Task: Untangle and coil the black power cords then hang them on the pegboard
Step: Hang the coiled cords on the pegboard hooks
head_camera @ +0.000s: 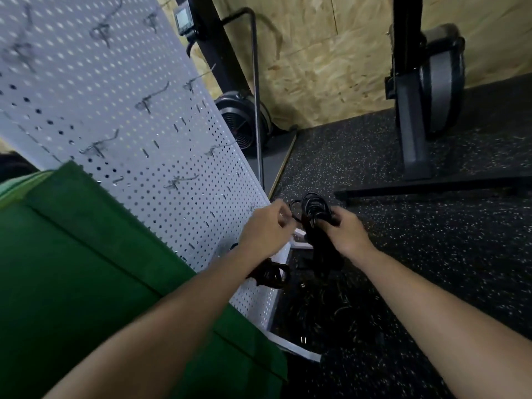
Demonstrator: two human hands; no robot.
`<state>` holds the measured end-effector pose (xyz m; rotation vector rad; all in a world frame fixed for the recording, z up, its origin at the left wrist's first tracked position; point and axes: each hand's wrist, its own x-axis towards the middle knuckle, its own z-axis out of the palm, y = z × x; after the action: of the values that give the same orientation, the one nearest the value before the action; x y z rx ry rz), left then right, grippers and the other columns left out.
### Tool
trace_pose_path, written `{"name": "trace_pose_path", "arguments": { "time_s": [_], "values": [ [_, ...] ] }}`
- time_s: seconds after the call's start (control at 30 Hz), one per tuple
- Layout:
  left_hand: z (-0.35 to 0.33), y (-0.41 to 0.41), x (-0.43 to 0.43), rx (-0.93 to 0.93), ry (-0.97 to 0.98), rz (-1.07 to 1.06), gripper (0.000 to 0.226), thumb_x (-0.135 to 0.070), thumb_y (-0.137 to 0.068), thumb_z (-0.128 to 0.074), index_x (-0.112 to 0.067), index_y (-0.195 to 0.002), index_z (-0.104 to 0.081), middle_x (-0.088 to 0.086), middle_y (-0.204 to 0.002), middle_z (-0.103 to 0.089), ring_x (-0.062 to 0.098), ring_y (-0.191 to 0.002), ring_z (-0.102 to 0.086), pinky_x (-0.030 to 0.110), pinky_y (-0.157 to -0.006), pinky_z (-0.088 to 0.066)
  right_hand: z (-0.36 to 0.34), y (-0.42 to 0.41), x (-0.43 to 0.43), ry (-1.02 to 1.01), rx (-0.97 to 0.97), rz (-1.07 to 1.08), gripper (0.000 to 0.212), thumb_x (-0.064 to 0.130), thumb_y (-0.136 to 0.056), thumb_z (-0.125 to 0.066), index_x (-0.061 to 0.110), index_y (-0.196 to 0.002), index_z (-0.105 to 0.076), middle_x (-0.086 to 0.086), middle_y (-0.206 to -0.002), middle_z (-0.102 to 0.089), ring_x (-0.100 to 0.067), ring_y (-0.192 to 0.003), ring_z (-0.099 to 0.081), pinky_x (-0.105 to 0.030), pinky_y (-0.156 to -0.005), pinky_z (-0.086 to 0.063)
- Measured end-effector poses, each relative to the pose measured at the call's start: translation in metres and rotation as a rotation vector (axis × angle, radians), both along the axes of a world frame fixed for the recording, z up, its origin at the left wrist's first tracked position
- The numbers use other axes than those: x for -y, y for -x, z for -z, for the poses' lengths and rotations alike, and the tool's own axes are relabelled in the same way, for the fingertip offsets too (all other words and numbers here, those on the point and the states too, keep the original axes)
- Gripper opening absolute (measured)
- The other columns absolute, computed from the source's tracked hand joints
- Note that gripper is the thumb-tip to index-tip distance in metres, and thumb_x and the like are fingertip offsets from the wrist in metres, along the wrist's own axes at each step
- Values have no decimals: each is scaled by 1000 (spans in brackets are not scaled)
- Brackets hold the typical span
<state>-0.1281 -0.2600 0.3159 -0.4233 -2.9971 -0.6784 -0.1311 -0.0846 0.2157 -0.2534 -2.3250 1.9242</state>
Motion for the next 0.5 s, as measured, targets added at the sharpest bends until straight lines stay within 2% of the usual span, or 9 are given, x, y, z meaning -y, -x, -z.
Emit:
{"name": "trace_pose_path", "arguments": {
  "time_s": [0.1,0.17,0.23,0.33,0.43,0.5],
  "values": [
    [-5,29,24,20,68,-60,29,-22,-101,-63,-18,-129,-65,3,-123,-69,20,-110,-67,38,-99,-56,-1,16,14,-20,-12,-16,21,21,-97,-72,17,-117,-71,-3,-109,-73,-23,-100,-67,-27,-78,-41],
    [-1,49,36,66,185,-52,46,-18,-103,-60,-15,-148,-53,8,-150,-55,26,-135,-54,38,-113,-44,0,30,21,-16,-12,-32,20,19,-96,-72,17,-116,-72,-6,-113,-74,-25,-102,-68,-28,-80,-43],
    [8,67,42,145,274,-29,60,-14,-104,-57,-13,-161,-36,8,-166,-36,28,-151,-37,39,-122,-30,0,42,25,-25,-22,-44,20,18,-96,-72,16,-116,-72,-6,-113,-74,-26,-104,-67,-29,-83,-46],
    [23,89,44,240,378,-10,71,-6,-104,-51,-10,-166,-17,9,-173,-18,28,-158,-21,35,-126,-20,5,60,28,-22,-41,-38,19,17,-97,-70,14,-116,-72,-6,-110,-73,-25,-102,-66,-28,-81,-45],
    [34,106,45,258,437,-12,76,-7,-104,-51,-8,-167,-10,10,-175,-10,27,-160,-14,37,-130,-15,10,77,30,22,-21,-21,20,15,-99,-68,14,-119,-71,1,-102,-68,-18,-94,-61,-15,-66,-42],
    [39,114,48,271,440,-18,77,-7,-103,-52,-7,-167,-8,10,-175,-8,26,-161,-12,37,-130,-14,13,90,35,26,-4,-21,24,17,-100,-68,16,-123,-70,1,-104,-67,-18,-97,-61,-18,-72,-43]
  ]
}}
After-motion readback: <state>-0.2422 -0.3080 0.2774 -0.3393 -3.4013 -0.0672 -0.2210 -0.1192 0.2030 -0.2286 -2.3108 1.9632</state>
